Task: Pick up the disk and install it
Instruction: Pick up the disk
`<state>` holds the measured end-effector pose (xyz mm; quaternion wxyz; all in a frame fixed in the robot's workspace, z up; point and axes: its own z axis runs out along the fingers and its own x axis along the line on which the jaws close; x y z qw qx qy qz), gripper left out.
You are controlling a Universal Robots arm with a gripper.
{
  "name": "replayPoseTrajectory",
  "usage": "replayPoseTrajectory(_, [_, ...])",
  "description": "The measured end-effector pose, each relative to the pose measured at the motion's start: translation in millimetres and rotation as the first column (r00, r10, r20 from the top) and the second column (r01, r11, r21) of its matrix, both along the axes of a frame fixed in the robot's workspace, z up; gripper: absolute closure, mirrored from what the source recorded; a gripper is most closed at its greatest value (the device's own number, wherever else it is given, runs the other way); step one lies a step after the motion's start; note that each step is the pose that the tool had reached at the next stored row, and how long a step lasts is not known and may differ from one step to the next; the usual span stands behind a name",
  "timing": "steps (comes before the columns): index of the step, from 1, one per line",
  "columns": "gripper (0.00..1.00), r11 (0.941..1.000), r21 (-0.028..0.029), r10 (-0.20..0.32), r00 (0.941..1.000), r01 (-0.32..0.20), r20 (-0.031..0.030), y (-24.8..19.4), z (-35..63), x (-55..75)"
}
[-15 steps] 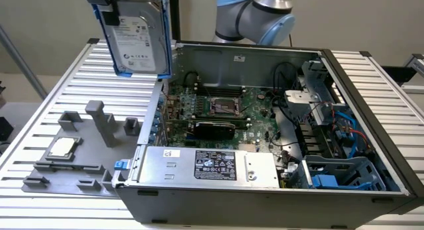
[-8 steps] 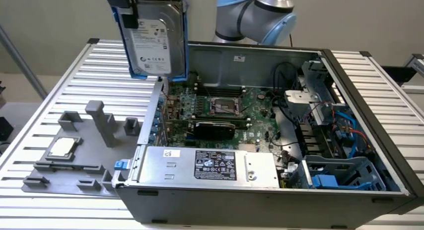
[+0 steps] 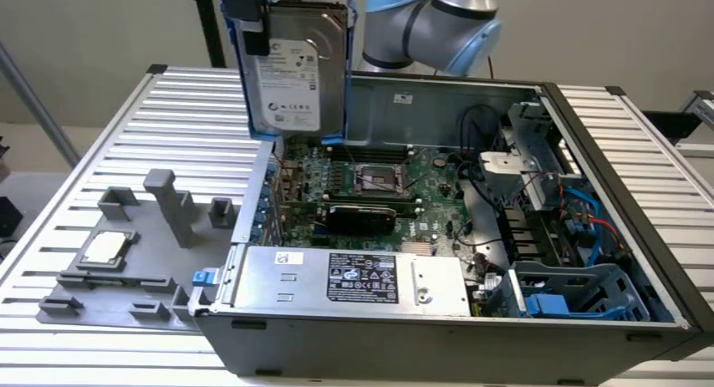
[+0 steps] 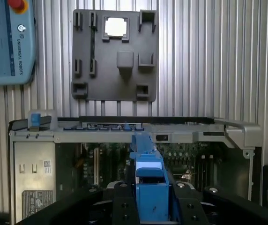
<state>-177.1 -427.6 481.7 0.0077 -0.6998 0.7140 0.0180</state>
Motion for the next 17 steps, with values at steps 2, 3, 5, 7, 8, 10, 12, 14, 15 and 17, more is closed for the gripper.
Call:
replayPoseTrajectory(2, [1.00, 1.0000, 0.0001, 0.000, 1.0000, 0.000, 0.0001, -3.6, 0.0, 9.3])
replayPoseTrajectory(3, [1.00, 1.0000, 0.0001, 0.000, 1.0000, 0.000, 0.0001, -5.4, -0.1, 14.0])
replayPoseTrajectory(5, [1.00, 1.0000, -0.0001, 0.000, 1.0000, 0.000, 0.0000, -9.0, 0.0, 23.1])
replayPoseTrajectory(7, [1.00, 1.0000, 0.0000, 0.000, 1.0000, 0.000, 0.0000, -12.6, 0.0, 32.0])
replayPoseTrajectory(8, [1.00, 1.0000, 0.0000, 0.000, 1.0000, 0.000, -0.0001, -14.5, 0.0, 36.7])
replayPoseTrajectory(10, [1.00, 1.0000, 0.0000, 0.000, 1.0000, 0.000, 0.0000, -18.2, 0.0, 45.8])
replayPoseTrajectory(12, [1.00, 1.0000, 0.0000, 0.000, 1.0000, 0.000, 0.0000, -21.8, 0.0, 54.7])
replayPoseTrajectory(14, [1.00, 1.0000, 0.0000, 0.000, 1.0000, 0.000, 0.0000, -25.5, 0.0, 63.9])
replayPoseTrajectory(15, [1.00, 1.0000, 0.0000, 0.000, 1.0000, 0.000, 0.0000, -27.4, 0.0, 68.5])
replayPoseTrajectory(17, [1.00, 1.0000, 0.0000, 0.000, 1.0000, 0.000, 0.0000, -31.4, 0.0, 77.7])
